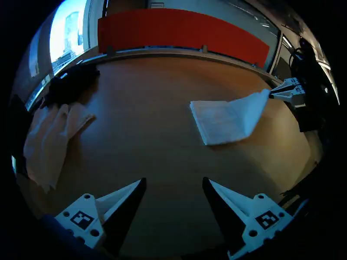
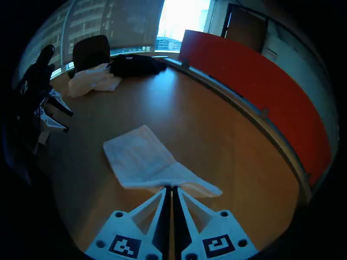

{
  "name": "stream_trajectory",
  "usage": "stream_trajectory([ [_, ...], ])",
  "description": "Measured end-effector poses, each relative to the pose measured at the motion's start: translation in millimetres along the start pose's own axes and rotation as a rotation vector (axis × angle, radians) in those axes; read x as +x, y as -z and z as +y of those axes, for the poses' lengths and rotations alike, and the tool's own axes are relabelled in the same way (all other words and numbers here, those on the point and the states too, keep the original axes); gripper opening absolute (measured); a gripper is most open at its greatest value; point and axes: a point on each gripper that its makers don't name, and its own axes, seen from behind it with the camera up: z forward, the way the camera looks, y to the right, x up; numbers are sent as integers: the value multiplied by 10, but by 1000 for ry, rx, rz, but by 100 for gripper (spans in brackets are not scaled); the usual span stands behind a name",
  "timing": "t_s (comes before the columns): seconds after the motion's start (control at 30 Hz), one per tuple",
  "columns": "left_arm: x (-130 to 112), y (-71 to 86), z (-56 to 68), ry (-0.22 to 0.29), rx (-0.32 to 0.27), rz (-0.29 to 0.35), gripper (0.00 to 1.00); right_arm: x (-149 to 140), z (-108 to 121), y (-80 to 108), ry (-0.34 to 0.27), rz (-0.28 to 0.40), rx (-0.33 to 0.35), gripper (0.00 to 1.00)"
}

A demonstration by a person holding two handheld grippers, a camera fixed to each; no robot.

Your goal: Fold towel

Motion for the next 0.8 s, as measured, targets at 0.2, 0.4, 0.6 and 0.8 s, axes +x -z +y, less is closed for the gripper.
stream_trajectory([
  [0.2,-14,55,-25,13,4,6,96,231,-194,-160,46,10,56,2],
  [0.4,-45,114,-74,33,14,10,96,424,-419,-346,96,14,121,2],
  [0.6,-79,182,-128,59,28,15,96,540,-662,-566,139,4,189,2],
  [0.8,-131,238,-192,80,48,17,96,558,-883,-736,169,-15,243,2],
])
